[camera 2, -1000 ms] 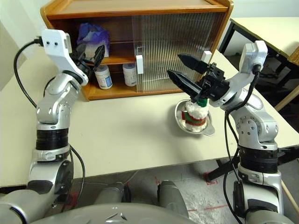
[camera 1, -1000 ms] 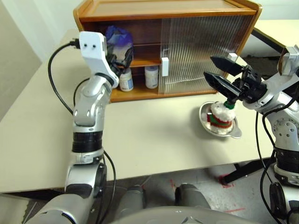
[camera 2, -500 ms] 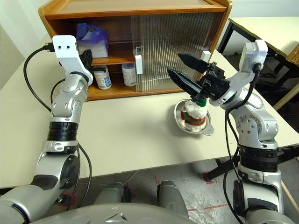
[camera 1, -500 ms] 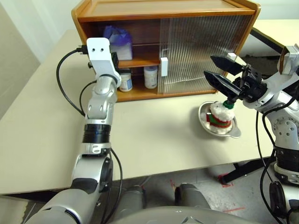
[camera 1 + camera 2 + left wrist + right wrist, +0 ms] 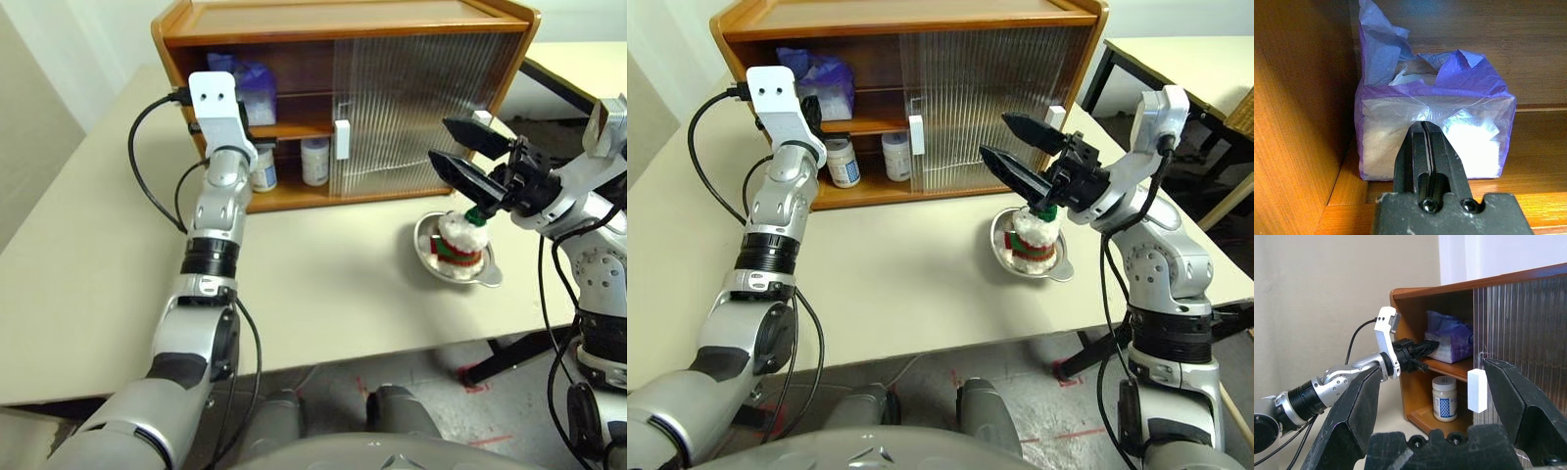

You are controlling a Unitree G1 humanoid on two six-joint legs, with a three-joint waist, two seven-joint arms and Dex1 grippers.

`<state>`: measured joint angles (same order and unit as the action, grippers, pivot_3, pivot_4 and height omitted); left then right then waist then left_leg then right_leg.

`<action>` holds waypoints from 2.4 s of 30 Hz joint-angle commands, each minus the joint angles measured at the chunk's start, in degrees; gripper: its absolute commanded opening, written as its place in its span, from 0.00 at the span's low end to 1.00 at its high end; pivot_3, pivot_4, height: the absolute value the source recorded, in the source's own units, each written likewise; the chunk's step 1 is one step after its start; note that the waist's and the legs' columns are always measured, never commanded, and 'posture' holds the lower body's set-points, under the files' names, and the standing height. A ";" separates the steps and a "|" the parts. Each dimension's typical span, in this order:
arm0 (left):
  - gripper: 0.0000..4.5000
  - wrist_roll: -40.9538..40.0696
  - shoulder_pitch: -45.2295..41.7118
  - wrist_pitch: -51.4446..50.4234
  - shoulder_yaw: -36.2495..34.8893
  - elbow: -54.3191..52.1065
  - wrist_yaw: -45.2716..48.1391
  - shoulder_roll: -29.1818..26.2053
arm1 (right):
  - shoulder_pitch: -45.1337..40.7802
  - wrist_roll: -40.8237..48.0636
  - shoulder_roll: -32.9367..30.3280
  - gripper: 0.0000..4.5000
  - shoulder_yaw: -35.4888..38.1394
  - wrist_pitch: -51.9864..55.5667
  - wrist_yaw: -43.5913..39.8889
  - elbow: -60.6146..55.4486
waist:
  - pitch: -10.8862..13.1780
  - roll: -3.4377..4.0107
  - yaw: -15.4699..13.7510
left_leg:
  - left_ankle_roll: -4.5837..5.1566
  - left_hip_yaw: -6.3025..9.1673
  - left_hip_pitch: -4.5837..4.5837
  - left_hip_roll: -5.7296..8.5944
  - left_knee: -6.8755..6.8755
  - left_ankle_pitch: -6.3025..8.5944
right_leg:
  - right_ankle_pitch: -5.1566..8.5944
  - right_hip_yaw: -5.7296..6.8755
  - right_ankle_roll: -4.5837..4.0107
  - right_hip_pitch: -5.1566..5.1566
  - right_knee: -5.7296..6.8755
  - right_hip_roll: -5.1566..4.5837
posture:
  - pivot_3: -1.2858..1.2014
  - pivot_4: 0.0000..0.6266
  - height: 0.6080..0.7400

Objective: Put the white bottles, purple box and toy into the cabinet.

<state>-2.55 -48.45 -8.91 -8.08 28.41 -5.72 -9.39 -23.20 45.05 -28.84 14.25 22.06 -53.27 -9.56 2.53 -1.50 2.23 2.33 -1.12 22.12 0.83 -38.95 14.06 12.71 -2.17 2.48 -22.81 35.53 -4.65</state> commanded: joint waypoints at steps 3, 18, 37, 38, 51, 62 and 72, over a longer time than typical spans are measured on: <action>0.01 -1.15 0.30 0.03 0.34 -1.78 2.60 0.49 | 0.42 -0.07 -0.35 1.00 0.44 -0.58 0.30 -1.07 | 0.00 0.00 0.02 | 0.00 -0.01 0.00 0.00 0.00 0.00 | -0.01 0.00 -0.01 0.00 0.00 0.00 | 0.48 0.00 1.00; 0.01 -11.97 11.63 -18.02 10.37 -34.03 22.75 2.15 | -0.64 -0.31 -0.24 1.00 -0.10 -0.66 -0.34 0.36 | 0.00 0.00 -0.12 | 0.00 -0.06 0.13 0.00 0.02 0.00 | 0.06 -0.11 -0.12 -0.07 -0.11 0.01 | 0.49 0.00 1.00; 0.01 -2.96 3.37 3.65 19.16 -2.03 21.27 17.86 | 0.90 0.39 -1.36 1.00 0.81 0.38 0.88 -2.03 | 0.00 0.00 0.40 | 0.24 -0.22 0.04 0.00 0.00 -0.13 | 0.16 -0.35 0.02 -0.06 -0.20 0.25 | 0.46 0.00 1.00; 0.01 -2.16 3.16 5.12 19.12 -0.42 20.38 18.10 | 1.01 0.45 -1.44 1.00 0.84 0.43 1.01 -2.21 | 0.00 0.00 0.52 | 0.24 -0.22 0.04 -0.02 0.01 -0.12 | 0.17 -0.35 0.02 -0.07 -0.20 0.25 | 0.46 0.00 1.00; 0.01 1.82 5.41 11.14 15.46 2.03 11.61 15.57 | 1.12 0.96 -2.26 1.00 0.57 0.61 0.81 -2.37 | 0.00 -0.01 1.51 | 0.04 -0.22 0.07 -0.09 0.01 -0.01 | 0.15 -0.36 0.06 -0.09 -0.19 0.27 | 0.47 0.00 1.00; 0.01 2.19 11.93 7.27 10.89 -6.51 6.83 10.42 | -0.16 0.78 -2.23 1.00 -0.14 0.69 -0.25 -1.17 | 0.00 -0.01 1.59 | 0.04 -0.30 0.01 -0.13 0.00 -0.01 | 0.05 -0.44 0.10 -0.09 -0.16 0.27 | 0.48 0.00 1.00; 0.01 2.49 13.54 5.75 8.24 -9.88 2.65 8.63 | -0.72 0.62 -2.05 1.00 -0.36 0.70 -0.85 -0.57 | 0.00 -0.01 1.72 | 0.01 -0.45 -0.24 -0.54 0.00 0.01 | -0.10 -0.60 -0.12 -0.08 -0.09 0.76 | 0.48 0.00 1.00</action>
<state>-1.01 -35.43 -2.01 2.21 19.18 -1.05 -0.06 -23.38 45.55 -30.79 14.26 22.55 -53.67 -10.76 2.53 -1.50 3.96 2.34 -1.60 21.87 0.29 -38.94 14.07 12.60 -2.80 2.35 -22.89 35.44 -3.89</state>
